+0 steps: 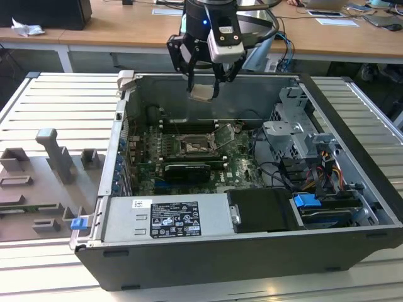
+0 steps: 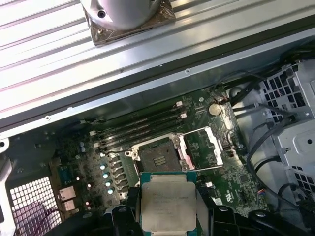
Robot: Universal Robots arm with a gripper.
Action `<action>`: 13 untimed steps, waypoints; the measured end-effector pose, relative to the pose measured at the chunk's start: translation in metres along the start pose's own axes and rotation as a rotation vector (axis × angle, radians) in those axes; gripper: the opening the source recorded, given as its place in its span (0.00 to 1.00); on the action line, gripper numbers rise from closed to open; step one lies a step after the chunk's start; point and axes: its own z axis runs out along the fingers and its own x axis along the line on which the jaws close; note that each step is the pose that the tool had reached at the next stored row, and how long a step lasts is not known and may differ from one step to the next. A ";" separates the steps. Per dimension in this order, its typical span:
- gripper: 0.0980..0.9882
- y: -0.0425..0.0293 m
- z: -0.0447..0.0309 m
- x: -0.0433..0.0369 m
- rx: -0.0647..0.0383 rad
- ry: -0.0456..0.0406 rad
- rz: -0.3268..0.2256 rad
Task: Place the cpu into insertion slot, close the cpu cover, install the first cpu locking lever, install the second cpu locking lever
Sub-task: 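Place the cpu into insertion slot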
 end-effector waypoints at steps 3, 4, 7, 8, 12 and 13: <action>0.50 0.0000 0.0000 0.0000 -0.001 -0.0030 0.034; 0.50 0.0000 0.0000 0.0000 -0.001 -0.0043 0.047; 0.50 0.0000 0.0000 0.0000 -0.001 -0.0065 0.073; 0.50 0.0000 0.0000 0.0000 -0.002 -0.0073 0.081; 0.50 0.0000 0.0000 0.0000 -0.002 -0.0098 0.110; 0.50 0.0000 0.0000 0.0000 -0.002 -0.0107 0.120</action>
